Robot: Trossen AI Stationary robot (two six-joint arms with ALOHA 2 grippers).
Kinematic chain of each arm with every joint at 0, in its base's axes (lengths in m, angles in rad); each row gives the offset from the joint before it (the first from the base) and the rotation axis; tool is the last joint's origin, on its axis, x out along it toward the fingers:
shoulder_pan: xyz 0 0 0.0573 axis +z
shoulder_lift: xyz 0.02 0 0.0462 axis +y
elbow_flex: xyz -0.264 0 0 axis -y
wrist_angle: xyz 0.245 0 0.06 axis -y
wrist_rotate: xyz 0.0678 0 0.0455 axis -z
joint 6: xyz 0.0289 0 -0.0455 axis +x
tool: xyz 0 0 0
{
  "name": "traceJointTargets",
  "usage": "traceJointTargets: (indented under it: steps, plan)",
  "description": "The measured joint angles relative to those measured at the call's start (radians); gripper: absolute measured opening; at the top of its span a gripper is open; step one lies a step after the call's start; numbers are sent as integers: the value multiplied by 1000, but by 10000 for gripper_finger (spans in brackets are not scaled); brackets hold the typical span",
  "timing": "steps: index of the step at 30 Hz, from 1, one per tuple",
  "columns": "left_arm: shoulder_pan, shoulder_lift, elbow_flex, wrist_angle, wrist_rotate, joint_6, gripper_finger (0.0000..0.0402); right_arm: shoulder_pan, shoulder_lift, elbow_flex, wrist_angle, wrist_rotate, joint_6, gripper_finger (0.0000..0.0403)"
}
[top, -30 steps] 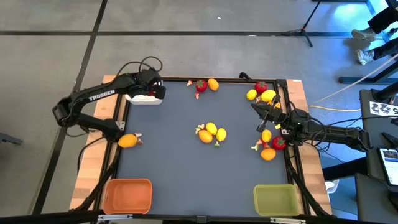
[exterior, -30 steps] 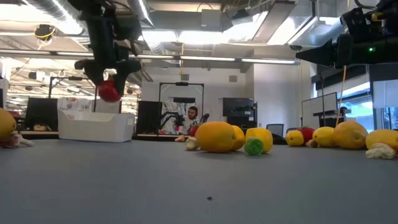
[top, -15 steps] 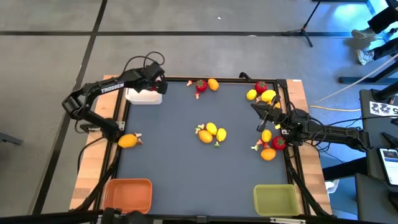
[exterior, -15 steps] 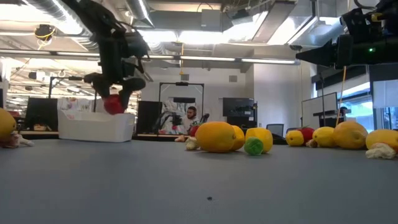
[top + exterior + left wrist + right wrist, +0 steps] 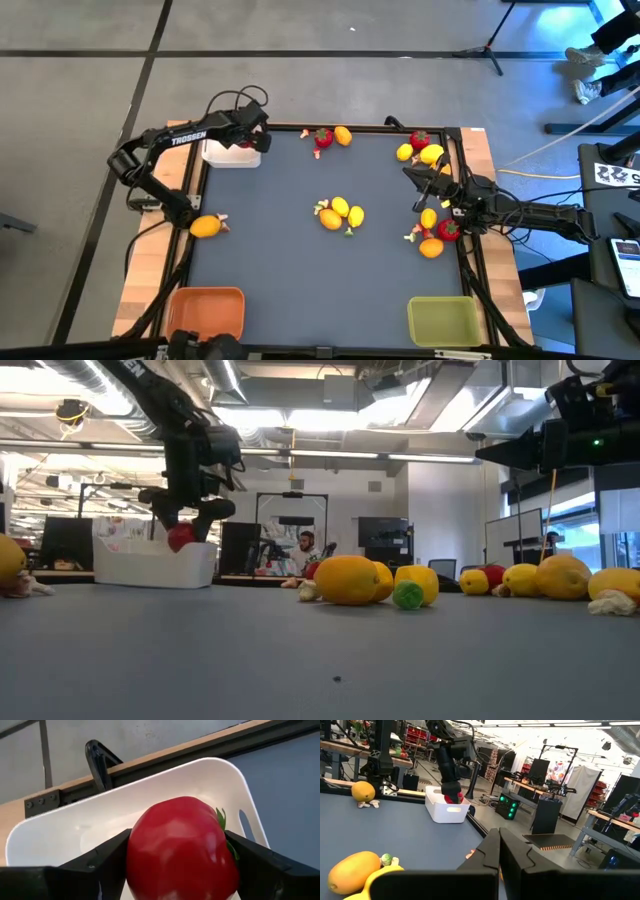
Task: Sort produce into baskets
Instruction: Put the red tomato into the white bin
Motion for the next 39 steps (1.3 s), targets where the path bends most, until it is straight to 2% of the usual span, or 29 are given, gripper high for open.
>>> traceJointTargets:
  steps: [17, 23, 28, 33, 39]
  plan:
    - [2, -1, 0, 14, -18, 1, 336, 0, 0, 0, 1, 0, 0, 5]
    - [-3, -6, 0, 8, -15, 32, 340, 0, 0, 0, 1, 0, 0, 5]
    - [-32, -58, 13, 2, -13, 41, 340, 0, 0, 0, 1, 0, 0, 5]
    - [-96, -121, 57, 25, 45, 61, 340, 0, 0, 0, 2, 0, 0, 5]
    - [-192, -137, 87, 98, 148, 78, 340, 0, 0, 0, 2, 0, 20, 5]
